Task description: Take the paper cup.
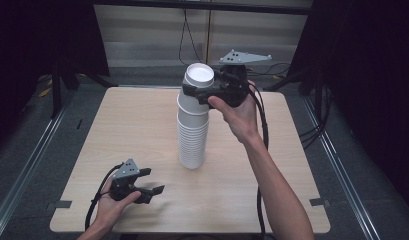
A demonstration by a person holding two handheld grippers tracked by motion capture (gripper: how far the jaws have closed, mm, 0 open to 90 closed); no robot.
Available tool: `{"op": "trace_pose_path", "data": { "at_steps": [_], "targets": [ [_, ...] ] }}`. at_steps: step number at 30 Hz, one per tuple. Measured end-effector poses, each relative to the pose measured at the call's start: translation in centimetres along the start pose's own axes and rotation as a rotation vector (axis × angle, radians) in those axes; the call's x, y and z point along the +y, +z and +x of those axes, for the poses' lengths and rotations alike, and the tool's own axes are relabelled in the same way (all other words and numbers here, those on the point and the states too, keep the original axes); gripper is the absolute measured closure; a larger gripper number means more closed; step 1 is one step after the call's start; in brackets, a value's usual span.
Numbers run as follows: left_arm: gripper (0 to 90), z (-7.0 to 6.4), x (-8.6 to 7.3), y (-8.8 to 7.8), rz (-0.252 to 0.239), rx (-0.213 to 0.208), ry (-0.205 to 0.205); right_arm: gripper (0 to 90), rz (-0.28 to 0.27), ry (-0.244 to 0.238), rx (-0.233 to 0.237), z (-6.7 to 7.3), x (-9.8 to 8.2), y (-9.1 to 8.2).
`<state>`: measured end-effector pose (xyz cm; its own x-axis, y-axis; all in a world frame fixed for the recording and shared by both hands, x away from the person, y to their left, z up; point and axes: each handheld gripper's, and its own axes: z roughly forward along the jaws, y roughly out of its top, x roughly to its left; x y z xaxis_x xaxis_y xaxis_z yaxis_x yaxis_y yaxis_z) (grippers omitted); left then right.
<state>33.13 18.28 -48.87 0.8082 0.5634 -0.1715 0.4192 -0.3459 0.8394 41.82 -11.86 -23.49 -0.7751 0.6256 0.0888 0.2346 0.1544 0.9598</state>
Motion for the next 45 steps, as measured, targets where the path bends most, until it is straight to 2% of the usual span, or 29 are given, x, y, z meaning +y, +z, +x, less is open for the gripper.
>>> {"op": "trace_pose_path", "data": {
  "at_steps": [2, 7, 13, 15, 31, 45],
  "targets": [
    [18.0, 0.0, 0.0, 0.0, 0.002, -0.002, 0.0, 21.7, -0.012, 0.023, 0.017, -0.2, 0.1, -0.1],
    [18.0, 0.0, 0.0, 0.1, 0.004, -0.003, -0.002, 21.8, -0.032, 0.014, 0.008, -0.3, 0.3, -0.4],
    [18.0, 0.0, 0.0, 0.1, 0.009, -0.003, 0.003, 21.8, -0.052, 0.015, 0.026, -0.3, 0.8, -0.8],
    [18.0, 0.0, 0.0, 0.1, 0.007, -0.004, 0.001, 21.8, -0.05, 0.029, 0.044, -0.4, 1.0, -0.9],
    [18.0, 0.0, 0.0, 0.1, 0.004, -0.006, 0.002, 22.0, -0.108, 0.033, 0.015, -0.2, 2.0, -1.8],
    [18.0, 0.0, 0.0, 0.0, 0.003, 0.002, 0.002, 22.2, -0.161, 0.052, 0.007, -0.5, 2.2, -4.0]
  ]
}}
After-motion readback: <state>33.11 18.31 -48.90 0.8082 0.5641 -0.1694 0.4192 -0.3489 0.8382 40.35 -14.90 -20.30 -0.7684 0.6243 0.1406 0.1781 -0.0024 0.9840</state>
